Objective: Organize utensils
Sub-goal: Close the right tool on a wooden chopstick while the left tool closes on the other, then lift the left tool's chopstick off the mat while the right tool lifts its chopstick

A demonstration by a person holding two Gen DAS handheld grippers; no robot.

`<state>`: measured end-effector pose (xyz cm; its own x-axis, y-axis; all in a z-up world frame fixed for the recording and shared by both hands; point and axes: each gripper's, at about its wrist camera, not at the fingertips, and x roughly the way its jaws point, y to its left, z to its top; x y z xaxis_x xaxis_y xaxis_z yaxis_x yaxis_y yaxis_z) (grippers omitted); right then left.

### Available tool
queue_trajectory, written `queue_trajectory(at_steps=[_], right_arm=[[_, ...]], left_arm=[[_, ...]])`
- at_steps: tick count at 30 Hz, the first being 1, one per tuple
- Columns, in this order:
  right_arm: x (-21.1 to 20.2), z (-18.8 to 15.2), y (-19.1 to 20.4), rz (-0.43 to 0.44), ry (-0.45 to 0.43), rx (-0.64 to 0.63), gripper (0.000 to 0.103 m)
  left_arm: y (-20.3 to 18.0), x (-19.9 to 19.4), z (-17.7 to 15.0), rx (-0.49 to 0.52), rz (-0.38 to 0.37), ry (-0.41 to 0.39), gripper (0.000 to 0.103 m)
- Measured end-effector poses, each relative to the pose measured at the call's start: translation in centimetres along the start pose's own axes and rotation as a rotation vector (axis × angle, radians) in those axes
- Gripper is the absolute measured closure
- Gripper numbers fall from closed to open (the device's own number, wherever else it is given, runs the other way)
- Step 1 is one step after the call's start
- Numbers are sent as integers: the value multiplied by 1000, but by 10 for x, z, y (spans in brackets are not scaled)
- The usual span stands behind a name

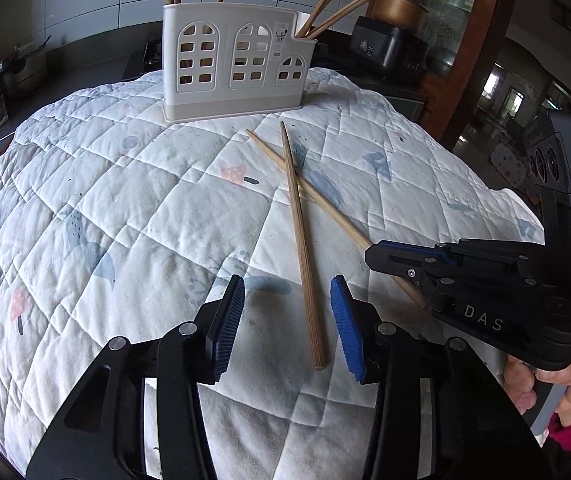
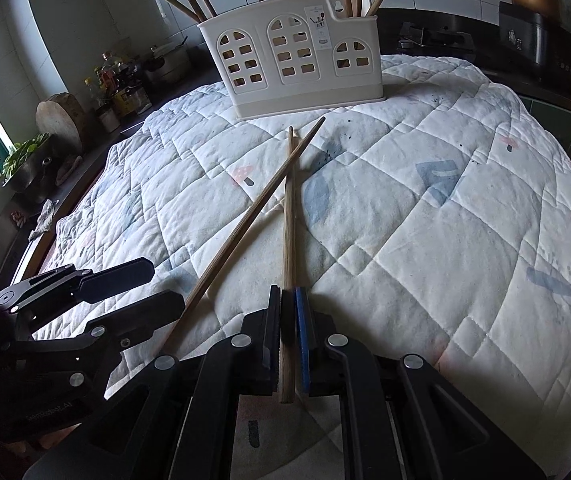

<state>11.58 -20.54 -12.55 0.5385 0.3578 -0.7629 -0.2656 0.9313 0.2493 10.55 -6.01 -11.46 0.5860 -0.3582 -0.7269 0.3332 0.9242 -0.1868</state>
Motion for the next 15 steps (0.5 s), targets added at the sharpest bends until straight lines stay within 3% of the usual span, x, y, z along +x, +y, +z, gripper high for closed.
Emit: queue_trajectory(at_steps=[7,15], right_arm=[[-4,-2,-10,18,-2,25,96],[-5,-3,-11,20,-4,27,96]], left_arm=[[-11,17,4,28,3,37,82],[-17,25,8,51,31,53,87]])
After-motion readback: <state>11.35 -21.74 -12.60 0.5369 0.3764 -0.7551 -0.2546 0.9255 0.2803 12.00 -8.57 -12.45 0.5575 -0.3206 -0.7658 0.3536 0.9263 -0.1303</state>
